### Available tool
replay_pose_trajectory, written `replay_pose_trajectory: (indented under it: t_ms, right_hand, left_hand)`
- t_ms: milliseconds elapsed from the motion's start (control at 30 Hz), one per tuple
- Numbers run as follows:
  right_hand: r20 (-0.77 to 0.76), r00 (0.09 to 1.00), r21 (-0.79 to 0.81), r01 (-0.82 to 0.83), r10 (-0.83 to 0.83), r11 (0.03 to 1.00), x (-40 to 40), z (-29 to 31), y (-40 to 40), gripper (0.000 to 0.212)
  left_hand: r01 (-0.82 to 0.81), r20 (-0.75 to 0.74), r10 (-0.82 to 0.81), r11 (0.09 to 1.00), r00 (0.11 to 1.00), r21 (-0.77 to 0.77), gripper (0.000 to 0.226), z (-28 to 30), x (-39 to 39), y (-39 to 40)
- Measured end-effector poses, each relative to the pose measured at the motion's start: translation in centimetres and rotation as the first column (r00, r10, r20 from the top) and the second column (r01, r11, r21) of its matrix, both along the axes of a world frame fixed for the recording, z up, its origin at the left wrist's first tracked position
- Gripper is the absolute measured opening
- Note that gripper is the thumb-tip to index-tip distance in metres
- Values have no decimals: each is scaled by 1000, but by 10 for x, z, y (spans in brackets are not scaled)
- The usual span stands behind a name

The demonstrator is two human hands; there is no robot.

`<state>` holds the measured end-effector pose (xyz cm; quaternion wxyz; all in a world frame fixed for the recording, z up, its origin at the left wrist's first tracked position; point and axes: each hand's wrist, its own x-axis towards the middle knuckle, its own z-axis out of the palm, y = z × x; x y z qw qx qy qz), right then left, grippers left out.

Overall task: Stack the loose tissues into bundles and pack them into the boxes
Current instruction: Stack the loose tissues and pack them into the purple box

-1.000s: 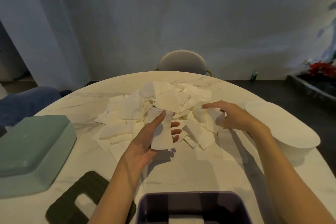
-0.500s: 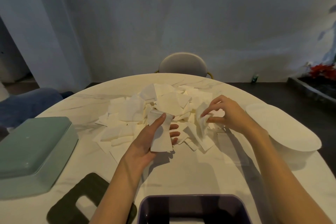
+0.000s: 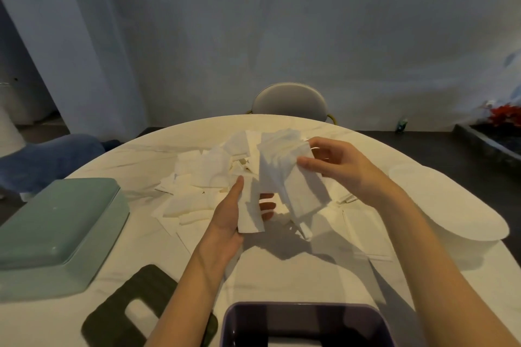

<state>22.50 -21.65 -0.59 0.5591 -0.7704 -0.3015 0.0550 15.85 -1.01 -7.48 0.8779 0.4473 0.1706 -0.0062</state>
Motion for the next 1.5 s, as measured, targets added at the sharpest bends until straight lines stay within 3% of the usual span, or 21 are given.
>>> replay_pose_trajectory:
  t_ms: [200,300,367,467,567,700,800,900,1000,1100,1167,1267,1400,1500]
  right_hand:
    - [-211,959,146,-161,190,976,-15,1,25,33]
    - [-251,937,118,-221,244,968,-15,1,18,35]
    - [-238,940,62,-237,245,970,-13,0,7,38]
    - [-163,969,-82,-203,188,976,-12,3,-2,39]
    - [-116,990,-212,-105,81,972,-8,3,2,33]
    - [-133,988,-326,27,-74,945,1,-3,9,57]
    - [-150,986,-256,34,-75,966,1,-4,11,38]
    - [-167,980,-118,86,-105,989,-2,-1,11,11]
    - [-156,976,-86,138,-150,987,-2,0,16,10]
    - [-146,972,-107,171,-185,980,-1,-3,21,14]
    - [-136,972,-131,174,-192,976,-2,-5,25,20]
    - [-129,965,-176,206,-230,963,-6,-8,30,25]
    - [10,940,-246,332,-341,911,-5,-13,33,28]
    - [-27,938,-254,327,-345,910,-6,-12,31,33]
  left_hand:
    - [37,58,-37,999,998,-1,27,1,-15,-1]
    - [83,113,-65,984,991,-160,37,8,-14,0]
    - [120,167,-90,976,982,-180,36,8,-14,8]
    - [193,203,-162,971,966,-140,32,7,-17,16]
    - [190,201,-162,974,966,-125,44,10,-19,14]
    - [156,210,-131,982,969,-103,31,13,-19,10]
    - [-20,166,-8,986,986,165,28,2,-10,12]
    - [-270,156,227,889,961,370,24,-4,-4,13]
    - [-320,258,220,824,941,467,35,2,-5,10]
    - [-184,315,36,872,948,454,29,13,-10,1]
    - [-106,307,-44,884,951,456,36,14,-13,-3]
    - [-81,282,-34,918,959,388,36,10,-14,-1]
    - [-102,243,29,950,970,294,32,1,-11,5]
    - [-132,209,70,946,975,296,32,-4,-8,7]
